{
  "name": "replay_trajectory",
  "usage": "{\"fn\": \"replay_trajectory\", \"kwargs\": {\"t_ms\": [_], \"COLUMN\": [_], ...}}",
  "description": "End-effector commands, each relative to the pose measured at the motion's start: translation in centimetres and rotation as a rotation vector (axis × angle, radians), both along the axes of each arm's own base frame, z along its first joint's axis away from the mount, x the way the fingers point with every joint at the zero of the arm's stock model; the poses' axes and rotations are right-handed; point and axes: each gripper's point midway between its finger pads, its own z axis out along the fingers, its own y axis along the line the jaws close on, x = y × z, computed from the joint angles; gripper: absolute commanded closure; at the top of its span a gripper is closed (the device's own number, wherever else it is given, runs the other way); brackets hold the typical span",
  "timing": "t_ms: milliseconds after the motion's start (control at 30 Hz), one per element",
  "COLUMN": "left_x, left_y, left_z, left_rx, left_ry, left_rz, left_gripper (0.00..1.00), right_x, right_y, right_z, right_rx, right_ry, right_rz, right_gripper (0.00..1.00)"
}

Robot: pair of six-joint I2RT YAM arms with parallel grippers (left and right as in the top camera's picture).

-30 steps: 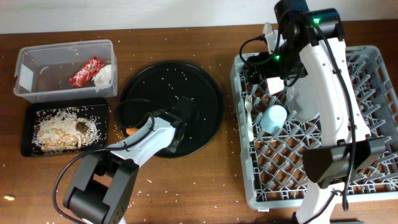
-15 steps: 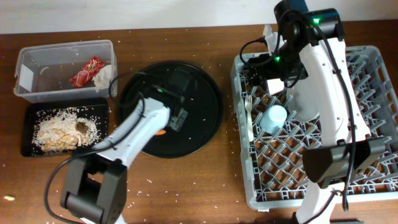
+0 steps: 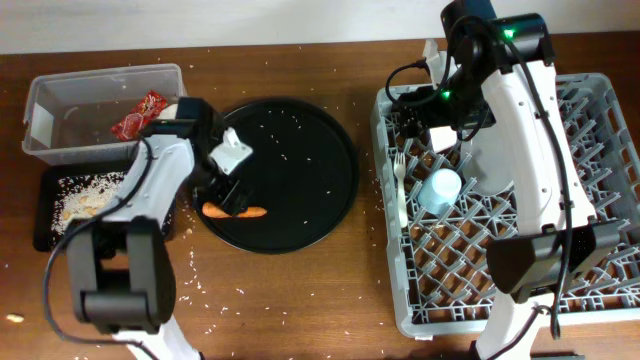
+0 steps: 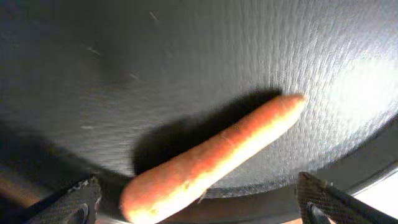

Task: Sort waste into correct bins and load items into the dishwasher rack
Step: 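Carry the carrot with the left gripper onto the small black waste tray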

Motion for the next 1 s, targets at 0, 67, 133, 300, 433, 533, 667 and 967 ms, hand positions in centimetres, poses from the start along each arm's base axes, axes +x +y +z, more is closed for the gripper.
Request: {"fn": "replay_trajectory", "kwargs": {"t_ms": [0,67,133,300,433,533,667,967], "left_x": [-1.3,-1.4,-1.3,-1.1,-1.1,-1.0,-0.1,6.7], "left_y": [0.2,0.4,0.8,1.0,0.9,0.8,0.7,0.7], "left_z": [-2.2,-2.4,-2.7,-5.0,-6.2,-6.2,-5.6,8.0], "left_rx": [0.008,0.017,0.043,0.055,0.054,0.053,0.056,0.044], "left_ry": [0.092,0.099,0.102,0.129,0.146,0.144,0.125,-0.030], "left_rz": [-0.044,-0.045,-0.046,-0.047,-0.046,-0.026,0.042,0.301], "left_gripper": [0.01,0.01,0.04,0.42,0.62,0.78,0.85,0.96], "right_x": [-0.1,-0.1,-0.1,-0.1,-0.1,-0.1,-0.1,-0.1], "right_y": [0.0,0.0,0.0,0.0,0.0,0.0,0.0,0.0], "right_z": [1.3,1.3,1.3,1.3,1.3,1.3,1.3,1.3], "right_rx": [-0.003,-0.003,-0.003,-0.003,-0.003,-0.003,-0.003,-0.003], "right_ry": [-0.039,-0.039,-0.039,-0.039,-0.039,-0.040,-0.039,-0.039], "right_rz": [0.004,0.004,0.004,0.004,0.004,0.004,0.004,0.004], "right_gripper": [0.01,0.01,0.01,0.01,0.01,0.01,0.01,0.01]}}
